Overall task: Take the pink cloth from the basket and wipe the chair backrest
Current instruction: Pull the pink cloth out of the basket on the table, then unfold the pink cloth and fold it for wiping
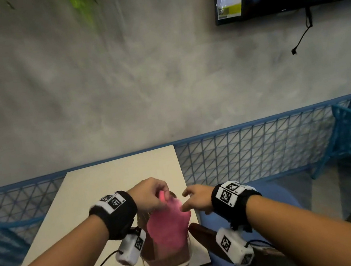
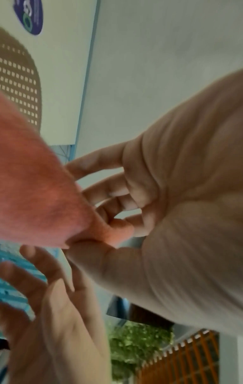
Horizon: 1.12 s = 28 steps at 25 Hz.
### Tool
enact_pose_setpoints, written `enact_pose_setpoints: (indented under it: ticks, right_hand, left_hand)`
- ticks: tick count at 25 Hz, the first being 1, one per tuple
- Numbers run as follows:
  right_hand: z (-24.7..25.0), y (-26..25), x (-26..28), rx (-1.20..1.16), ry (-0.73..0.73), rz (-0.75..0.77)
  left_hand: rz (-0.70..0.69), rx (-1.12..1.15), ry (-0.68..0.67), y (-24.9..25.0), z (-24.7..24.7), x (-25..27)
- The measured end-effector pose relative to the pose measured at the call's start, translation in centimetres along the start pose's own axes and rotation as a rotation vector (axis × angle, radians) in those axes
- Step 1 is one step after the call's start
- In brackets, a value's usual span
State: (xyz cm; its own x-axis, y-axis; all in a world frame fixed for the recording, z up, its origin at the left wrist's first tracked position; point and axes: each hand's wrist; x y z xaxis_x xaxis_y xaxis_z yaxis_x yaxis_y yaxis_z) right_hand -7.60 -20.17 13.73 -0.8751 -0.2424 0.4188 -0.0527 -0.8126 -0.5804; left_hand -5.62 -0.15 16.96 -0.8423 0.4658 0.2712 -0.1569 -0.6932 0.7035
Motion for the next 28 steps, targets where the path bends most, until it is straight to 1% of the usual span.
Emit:
enact_pose_setpoints:
  ticks: [3,5,7,9,11,13,15,16,18,19,20,21,22,24,25,26,28]
  right_hand:
    - [2.2,1.5,2.9,-0.181,0.033,0.017]
    - [4.0,3.0,4.7,-0.319,0.071,0.008]
    - [5.8,4.9,6.6,-0.474,0.111,0.013]
    - [7.3,6.8,8.5,-0.691,0.082,0.04]
    - [8.2,8.7,9.7,-0.966,0.008,0.109]
    - [8.7,10.3,11.6,-1.15,-0.089,0.162]
    - [8.8,11.7,13.0,-1.172,-0.141,0.174]
    - [8.7,12.2,13.6,-1.141,-0.14,0.177]
    - [8.4,13.0,14.5,-1.071,-0.151,0.239]
    - [8.2,13.3,14.6,-1.029,-0.12,0.259]
    - [8.0,13.8,14.6,-1.001,-0.042,0.245]
    - [7.9,14.2,14.5,-0.99,0.053,0.217]
    - [7.8,14.1,14.5,-0.995,0.132,0.209]
    - [8.0,13.9,14.4,-0.99,0.222,0.226]
    - [8.1,13.9,14.4,-0.974,0.252,0.229]
    - [8.2,13.8,14.4,-0.958,0.281,0.228]
    - [8.2,13.2,14.4,-0.968,0.311,0.211]
  left_hand:
    - [-0.144,0.254,0.136,4.3,-0.9,1.6]
    - [-0.199,0.46,0.194,7.8,-2.0,2.3]
    - [-0.233,0.666,0.222,11.2,-3.2,2.4]
    - [-0.286,0.845,0.233,13.8,-4.4,2.5]
    - [-0.332,0.973,0.237,15.8,-5.7,2.8]
    - [-0.345,1.058,0.263,17.1,-7.6,2.8]
    - [-0.32,1.098,0.341,17.6,-9.9,2.7]
    - [-0.294,1.103,0.398,17.5,-10.9,2.6]
    - [-0.231,1.104,0.514,16.9,-13.0,2.1]
    - [-0.194,1.117,0.563,16.5,-13.9,1.9]
    - [-0.157,1.156,0.586,16.1,-14.8,1.7]
    - [-0.113,1.206,0.567,15.8,-15.6,1.5]
    - [-0.063,1.246,0.493,15.5,-16.3,1.6]
    - [0.058,1.269,0.297,15.5,-17.7,1.9]
    - [0.101,1.249,0.238,15.6,-18.5,1.9]
    - [0.101,1.212,0.224,15.6,-19.1,1.8]
    - [0.023,1.134,0.276,15.2,-19.4,1.3]
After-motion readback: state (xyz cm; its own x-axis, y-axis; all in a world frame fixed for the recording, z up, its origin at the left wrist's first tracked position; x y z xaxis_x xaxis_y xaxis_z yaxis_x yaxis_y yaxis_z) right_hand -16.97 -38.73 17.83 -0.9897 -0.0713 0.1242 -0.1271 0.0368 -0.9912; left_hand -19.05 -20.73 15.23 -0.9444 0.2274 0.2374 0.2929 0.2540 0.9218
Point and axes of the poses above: each hand's wrist, its own x-axis away from the middle knuckle, its own z-axis out of the back of the hand, y = z × x, and after that the axes turned 9 degrees about x, right-handed
